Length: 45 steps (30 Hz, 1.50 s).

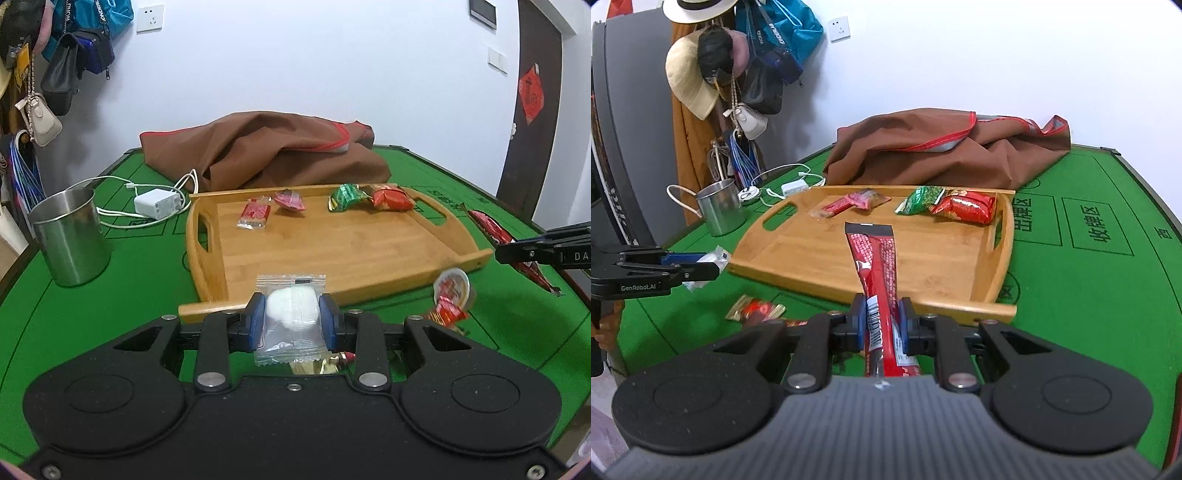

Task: Organize snacks
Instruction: 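Carry the white pastry and red stick packet over the bamboo tray with both tools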

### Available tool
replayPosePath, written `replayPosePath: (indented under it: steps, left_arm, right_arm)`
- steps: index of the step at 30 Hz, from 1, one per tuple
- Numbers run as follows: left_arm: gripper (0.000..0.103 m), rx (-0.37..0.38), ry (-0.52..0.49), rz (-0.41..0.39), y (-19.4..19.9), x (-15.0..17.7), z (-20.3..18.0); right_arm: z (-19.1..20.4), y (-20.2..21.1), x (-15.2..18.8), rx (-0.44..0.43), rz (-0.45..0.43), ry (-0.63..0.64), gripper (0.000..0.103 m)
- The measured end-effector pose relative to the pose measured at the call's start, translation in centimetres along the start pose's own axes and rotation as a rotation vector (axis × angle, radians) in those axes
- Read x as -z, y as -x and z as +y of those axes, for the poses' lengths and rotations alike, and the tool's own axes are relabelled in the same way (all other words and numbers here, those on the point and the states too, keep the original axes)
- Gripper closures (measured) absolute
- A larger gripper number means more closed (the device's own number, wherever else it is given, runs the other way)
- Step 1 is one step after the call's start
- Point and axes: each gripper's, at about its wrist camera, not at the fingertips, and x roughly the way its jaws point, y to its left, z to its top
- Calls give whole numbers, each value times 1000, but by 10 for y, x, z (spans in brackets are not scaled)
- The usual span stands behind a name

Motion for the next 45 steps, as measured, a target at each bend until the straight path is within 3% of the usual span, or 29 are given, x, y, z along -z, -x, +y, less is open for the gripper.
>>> replayPosePath:
  steps: [23, 36, 45]
  left_arm:
    - [73, -21, 32, 76, -98, -59, 37]
    - [73, -23, 39, 116, -136, -65, 43]
    - [73, -31, 38, 124, -143, -65, 47]
  right_arm:
    - [-54, -85, -62, 44, 75, -99, 82]
    - [-51, -137, -63, 55, 183, -47, 81]
    - [-46, -143, -60, 107, 204, -25, 81]
